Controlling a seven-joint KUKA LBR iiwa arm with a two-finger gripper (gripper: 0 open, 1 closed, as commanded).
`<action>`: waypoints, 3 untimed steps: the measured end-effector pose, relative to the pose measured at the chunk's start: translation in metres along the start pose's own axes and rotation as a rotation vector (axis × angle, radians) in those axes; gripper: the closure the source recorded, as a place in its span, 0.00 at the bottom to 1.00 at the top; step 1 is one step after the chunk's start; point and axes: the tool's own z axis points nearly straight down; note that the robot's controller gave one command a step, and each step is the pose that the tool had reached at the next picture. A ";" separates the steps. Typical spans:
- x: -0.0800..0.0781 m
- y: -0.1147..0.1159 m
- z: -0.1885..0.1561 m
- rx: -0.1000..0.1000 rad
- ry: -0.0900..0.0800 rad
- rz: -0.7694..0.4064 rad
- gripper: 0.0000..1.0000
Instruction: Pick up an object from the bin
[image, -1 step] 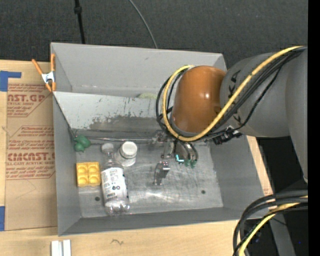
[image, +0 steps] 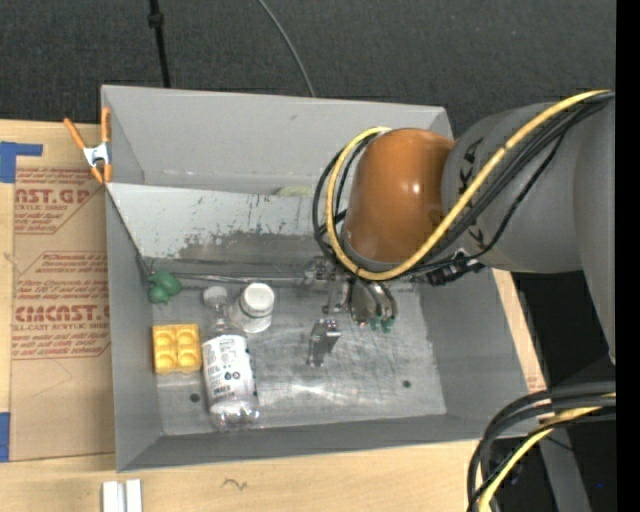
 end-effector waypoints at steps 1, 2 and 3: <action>-0.005 0.077 0.026 0.000 -0.002 -0.050 0.00; 0.000 0.090 0.049 0.000 -0.010 -0.341 0.00; 0.003 0.097 0.055 -0.001 -0.018 -0.432 0.00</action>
Offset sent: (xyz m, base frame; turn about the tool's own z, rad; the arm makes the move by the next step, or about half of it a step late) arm -0.0054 0.0834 -0.0587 -0.3600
